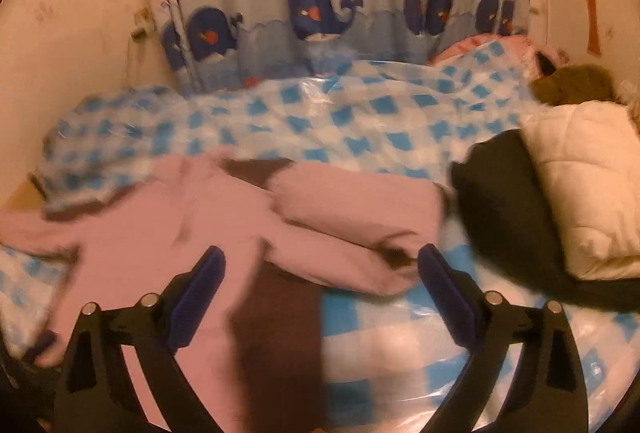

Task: Fold large clothes
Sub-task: 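Move the right tool to the jacket sleeve cuff, then grasp the sleeve cuff with the right tool and lift it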

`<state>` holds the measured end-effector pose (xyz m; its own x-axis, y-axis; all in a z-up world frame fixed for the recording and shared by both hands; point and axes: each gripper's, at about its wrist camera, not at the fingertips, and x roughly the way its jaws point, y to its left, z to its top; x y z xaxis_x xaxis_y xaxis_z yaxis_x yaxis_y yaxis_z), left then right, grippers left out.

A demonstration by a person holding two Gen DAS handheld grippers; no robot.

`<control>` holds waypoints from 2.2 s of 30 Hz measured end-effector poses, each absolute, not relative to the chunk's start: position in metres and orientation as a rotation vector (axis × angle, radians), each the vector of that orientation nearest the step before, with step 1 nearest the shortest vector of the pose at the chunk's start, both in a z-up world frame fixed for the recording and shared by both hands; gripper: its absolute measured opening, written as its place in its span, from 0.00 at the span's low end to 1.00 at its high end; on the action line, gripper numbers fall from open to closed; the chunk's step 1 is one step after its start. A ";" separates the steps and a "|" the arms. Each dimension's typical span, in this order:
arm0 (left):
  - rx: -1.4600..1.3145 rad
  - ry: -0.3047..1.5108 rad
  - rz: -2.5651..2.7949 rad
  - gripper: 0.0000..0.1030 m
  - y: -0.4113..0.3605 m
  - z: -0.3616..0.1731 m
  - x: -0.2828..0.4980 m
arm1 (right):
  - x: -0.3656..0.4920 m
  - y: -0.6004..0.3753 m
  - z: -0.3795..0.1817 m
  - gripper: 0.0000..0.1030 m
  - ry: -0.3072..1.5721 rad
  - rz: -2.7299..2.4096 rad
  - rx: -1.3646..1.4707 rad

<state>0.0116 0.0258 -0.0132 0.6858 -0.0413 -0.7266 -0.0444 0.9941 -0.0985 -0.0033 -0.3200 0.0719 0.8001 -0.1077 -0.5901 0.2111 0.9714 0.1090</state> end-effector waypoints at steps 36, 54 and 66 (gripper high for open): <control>-0.098 0.876 0.006 0.94 0.048 -0.025 0.033 | 0.143 -0.311 0.020 0.93 0.750 -0.235 -0.245; -0.174 0.903 -0.048 0.94 0.043 -0.030 0.034 | 0.207 -0.269 -0.023 0.93 0.875 -0.192 -0.566; -0.199 0.918 -0.051 0.94 0.045 -0.035 0.037 | 0.184 -0.386 0.006 0.20 0.867 -0.092 0.111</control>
<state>0.0365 0.0453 -0.0345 0.6075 -0.1289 -0.7838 -0.0408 0.9804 -0.1929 0.1842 -0.3856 0.0059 0.6439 -0.0357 -0.7643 0.1260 0.9902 0.0600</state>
